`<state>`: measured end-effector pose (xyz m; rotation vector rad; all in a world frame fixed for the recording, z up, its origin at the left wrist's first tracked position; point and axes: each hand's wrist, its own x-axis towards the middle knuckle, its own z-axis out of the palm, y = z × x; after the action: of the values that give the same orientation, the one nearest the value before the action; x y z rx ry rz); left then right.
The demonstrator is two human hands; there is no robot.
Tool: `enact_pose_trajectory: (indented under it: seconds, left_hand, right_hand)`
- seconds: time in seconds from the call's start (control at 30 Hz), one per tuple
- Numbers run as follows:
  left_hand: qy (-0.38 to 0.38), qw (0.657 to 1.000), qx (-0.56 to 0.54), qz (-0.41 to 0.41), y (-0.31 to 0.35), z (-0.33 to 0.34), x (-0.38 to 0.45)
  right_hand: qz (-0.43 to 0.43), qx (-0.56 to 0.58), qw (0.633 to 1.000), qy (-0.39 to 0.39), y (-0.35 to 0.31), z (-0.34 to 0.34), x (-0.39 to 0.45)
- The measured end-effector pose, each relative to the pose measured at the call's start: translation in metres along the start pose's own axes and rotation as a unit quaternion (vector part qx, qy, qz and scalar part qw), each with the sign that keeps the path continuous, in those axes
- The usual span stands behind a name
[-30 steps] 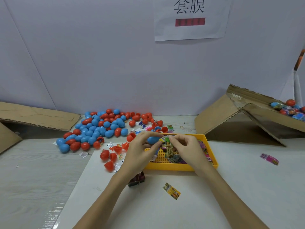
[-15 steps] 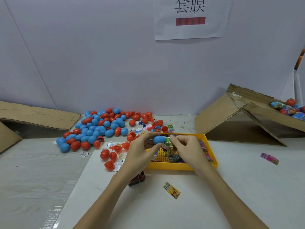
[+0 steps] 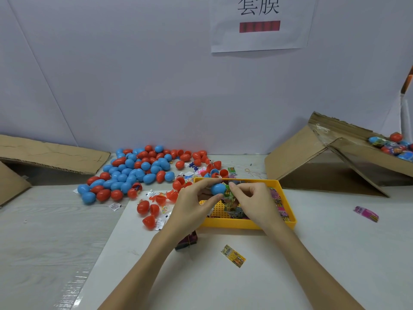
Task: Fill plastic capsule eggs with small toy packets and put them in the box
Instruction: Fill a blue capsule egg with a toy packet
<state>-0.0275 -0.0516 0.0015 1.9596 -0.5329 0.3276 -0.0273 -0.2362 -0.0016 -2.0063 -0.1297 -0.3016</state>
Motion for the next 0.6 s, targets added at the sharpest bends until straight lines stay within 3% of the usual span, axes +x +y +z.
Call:
enact_pose_trajectory:
  seconds: [0.4,0.6]
  left_hand:
    - [-0.002,1.000,-0.015,-0.001,0.0004,-0.0004,0.0025]
    - [0.022,0.997,-0.072,-0.033,0.0015,0.0013,0.0030]
  right_hand:
    - [-0.013,0.087,0.995,-0.057,-0.0003,-0.0031,0.0021]
    - [-0.010,0.142,0.988,-0.058,0.0001,-0.0054,0.0020]
